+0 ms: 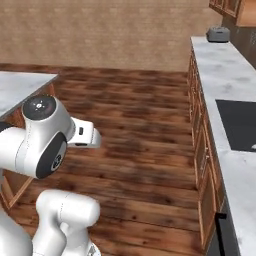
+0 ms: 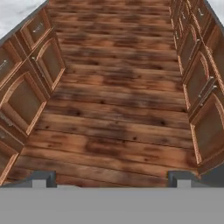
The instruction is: Pick the cup and bowl from the counter and place them on the counter next to the sink.
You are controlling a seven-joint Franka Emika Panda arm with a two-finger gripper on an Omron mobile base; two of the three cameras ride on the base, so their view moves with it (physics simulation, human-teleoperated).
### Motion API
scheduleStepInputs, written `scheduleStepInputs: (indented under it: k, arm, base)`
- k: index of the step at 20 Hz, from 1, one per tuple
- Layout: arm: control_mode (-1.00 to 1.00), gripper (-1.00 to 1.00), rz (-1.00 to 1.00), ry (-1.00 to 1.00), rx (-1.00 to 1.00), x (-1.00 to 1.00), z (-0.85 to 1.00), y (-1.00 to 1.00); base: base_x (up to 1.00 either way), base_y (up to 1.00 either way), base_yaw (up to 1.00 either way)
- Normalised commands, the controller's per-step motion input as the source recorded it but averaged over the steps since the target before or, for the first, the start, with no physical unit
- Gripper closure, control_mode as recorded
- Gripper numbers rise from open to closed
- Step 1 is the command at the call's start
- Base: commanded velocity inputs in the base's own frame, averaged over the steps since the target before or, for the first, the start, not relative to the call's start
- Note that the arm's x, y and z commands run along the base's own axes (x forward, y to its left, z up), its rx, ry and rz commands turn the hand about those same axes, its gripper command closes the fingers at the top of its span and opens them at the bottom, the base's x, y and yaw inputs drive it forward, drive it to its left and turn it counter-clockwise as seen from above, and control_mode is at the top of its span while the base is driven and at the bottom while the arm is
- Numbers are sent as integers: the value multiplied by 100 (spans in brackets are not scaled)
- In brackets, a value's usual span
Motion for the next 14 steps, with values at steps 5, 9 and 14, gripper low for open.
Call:
scheduleStepInputs:
  k: [5, 9, 14]
  arm:
    - [100, -100, 0, 0, 0, 0, 0, 0]
    - [100, -100, 0, 0, 0, 0, 0, 0]
    - [100, -100, 0, 0, 0, 0, 0, 0]
  base:
    - [100, -4, 34]
    - [64, 0, 89]
    - [38, 0, 99]
